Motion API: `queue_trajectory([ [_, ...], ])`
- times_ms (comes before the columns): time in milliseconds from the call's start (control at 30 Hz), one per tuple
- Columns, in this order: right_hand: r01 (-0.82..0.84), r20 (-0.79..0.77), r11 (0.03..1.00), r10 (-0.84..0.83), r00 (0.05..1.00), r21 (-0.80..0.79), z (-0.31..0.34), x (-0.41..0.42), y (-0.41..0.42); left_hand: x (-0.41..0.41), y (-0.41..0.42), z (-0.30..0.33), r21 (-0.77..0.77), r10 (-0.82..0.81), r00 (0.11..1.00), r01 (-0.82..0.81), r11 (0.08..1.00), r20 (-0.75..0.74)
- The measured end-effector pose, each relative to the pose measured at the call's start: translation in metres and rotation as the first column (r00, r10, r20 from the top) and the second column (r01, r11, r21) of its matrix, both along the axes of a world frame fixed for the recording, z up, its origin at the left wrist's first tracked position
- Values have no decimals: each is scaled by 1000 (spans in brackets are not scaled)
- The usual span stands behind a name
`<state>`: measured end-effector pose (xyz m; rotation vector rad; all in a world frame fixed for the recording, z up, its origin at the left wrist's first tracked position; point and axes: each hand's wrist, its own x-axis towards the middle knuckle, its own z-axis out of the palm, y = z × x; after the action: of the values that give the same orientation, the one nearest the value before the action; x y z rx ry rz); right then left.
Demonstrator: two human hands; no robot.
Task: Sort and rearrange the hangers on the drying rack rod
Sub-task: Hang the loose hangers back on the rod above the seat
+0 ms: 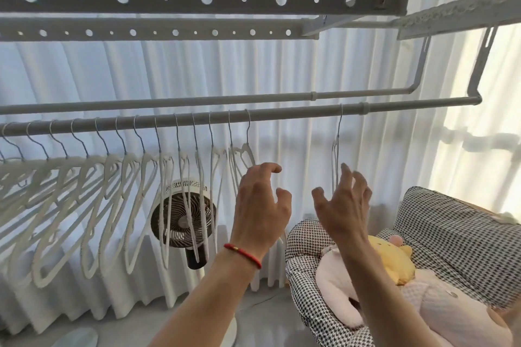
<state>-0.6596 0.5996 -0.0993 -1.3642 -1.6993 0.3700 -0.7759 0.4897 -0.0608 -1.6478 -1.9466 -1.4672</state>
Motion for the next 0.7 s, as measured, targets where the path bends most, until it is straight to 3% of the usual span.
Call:
queue_trajectory([
  [100,-222,-293,909,119,949,-352,-3,6,13,6,4,-3,-10,-4,1000,4,1000,-2],
  [167,-356,-513,822,92,853,-445,-8,8,19,8,5,-5,-21,5,1000,-5,1000,-1],
  [233,-449,-656,779,65,752,-438,-13,7,24,8,6,-6,-24,12,1000,-12,1000,-5],
  [433,-444,-630,820,136,764,-362,-25,3,28,4,7,-8,-42,45,999,-45,998,2],
  [700,-575,-602,732,285,746,-366,-29,-12,18,1,6,-13,-55,80,997,-81,995,-7],
])
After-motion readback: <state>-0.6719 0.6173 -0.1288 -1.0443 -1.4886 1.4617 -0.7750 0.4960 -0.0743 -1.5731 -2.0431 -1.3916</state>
